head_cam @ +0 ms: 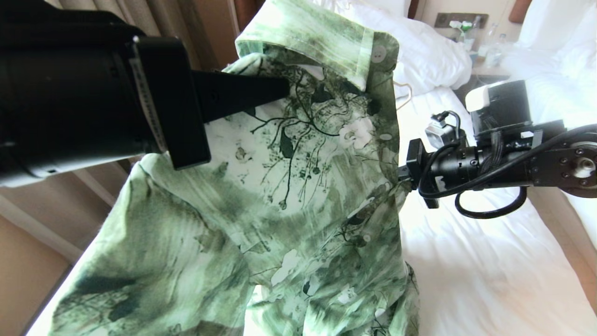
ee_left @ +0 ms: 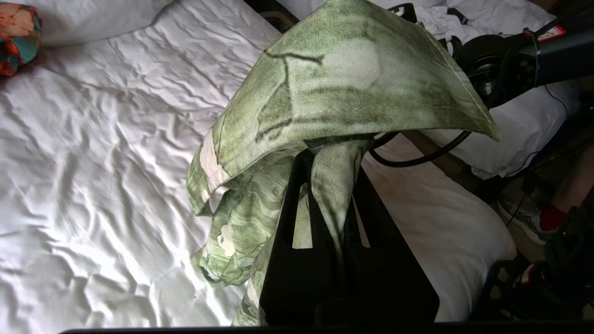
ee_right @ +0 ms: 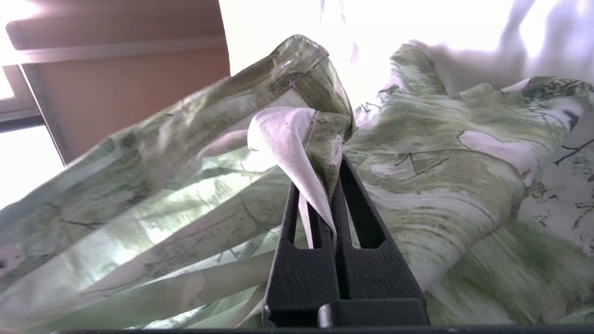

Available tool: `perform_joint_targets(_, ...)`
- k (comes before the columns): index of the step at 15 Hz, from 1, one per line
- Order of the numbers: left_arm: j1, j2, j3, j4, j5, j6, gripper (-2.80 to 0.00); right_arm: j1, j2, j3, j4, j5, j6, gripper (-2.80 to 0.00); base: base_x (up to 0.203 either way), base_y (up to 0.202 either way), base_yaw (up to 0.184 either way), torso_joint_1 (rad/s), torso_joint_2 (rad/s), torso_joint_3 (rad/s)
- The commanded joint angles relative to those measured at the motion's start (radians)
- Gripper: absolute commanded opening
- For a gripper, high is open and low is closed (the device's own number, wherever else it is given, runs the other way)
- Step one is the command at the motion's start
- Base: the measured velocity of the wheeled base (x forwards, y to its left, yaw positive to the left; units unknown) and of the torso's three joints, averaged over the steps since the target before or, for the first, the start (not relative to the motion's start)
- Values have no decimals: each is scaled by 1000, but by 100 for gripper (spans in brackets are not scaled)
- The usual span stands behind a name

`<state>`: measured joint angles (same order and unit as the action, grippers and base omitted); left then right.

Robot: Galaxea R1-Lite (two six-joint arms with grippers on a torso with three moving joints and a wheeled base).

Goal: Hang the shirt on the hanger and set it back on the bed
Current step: Hook the other side of the shirt onto the hanger

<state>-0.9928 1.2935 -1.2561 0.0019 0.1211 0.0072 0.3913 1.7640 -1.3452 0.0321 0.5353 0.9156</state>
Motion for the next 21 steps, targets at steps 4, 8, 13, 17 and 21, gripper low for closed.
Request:
perform_joint_targets(4,-6,15,72,-8,-1,-11,-280,-39,-89,-6,-3,-6,1,-280,0,0,0,0,0,0)
perform_joint_targets(8,-45,13,97,-2,2,-37,-280,-42,-155,-6,-8,-47,-61,-280,0,0,0,0,0,0)
perform_joint_targets(13,-127,-8,86,-3,88,-53,-280,-42,-155,1,-8,-79,-169,-280,0,0,0,0,0,0)
perform_joint_targets(17,-144,-37,70,4,103,-53,-280,-40,-146,9,-8,-118,-259,-280,0,0,0,0,0,0)
perform_joint_targets(21,-164,-36,115,6,103,-56,-280,-40,-145,9,-12,-149,-303,-280,0,0,0,0,0,0)
